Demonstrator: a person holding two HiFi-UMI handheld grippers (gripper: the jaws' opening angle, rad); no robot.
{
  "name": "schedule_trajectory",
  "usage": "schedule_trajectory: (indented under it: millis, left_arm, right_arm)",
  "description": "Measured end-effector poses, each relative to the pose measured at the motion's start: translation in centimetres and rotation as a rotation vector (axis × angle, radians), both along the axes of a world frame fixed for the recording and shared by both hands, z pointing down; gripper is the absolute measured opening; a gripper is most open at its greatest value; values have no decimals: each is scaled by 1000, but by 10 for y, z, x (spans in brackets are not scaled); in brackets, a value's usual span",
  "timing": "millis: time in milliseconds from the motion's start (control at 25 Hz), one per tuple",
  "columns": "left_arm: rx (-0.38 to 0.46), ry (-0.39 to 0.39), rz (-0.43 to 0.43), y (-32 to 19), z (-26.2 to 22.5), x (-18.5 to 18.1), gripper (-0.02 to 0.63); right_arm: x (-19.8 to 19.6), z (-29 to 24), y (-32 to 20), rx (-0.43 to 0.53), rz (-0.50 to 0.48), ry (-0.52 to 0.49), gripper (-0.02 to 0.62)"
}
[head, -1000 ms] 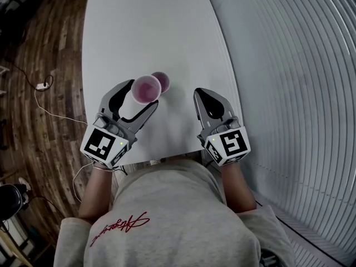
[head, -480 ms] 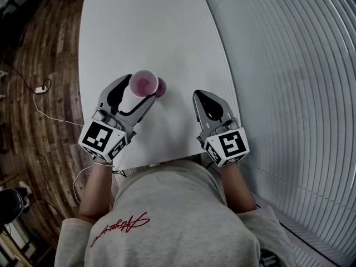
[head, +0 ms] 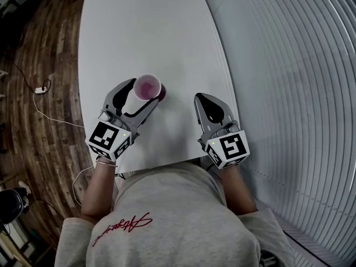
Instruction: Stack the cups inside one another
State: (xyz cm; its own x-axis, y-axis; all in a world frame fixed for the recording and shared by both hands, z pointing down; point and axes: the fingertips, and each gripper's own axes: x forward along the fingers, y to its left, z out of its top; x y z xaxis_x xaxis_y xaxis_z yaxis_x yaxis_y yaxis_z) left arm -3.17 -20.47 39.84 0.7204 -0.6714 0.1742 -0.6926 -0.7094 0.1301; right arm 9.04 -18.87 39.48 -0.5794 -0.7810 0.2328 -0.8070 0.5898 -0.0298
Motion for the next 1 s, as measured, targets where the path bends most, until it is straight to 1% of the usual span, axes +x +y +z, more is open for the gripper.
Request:
schedule_trajectory:
  millis: [320,640,1000]
  left_arm:
    - [-16,-26,8,-3,16,15,316]
    - [-18,-68,17,-3,31,23,316]
    - [-47,-105,30,0,51,28,316]
  right_arm:
    - [9,2,-6,-6,-4,4,-3]
    - [13,5,-5,-8,-1,8,-3]
    - [21,11,-8,-17,1,11,-3]
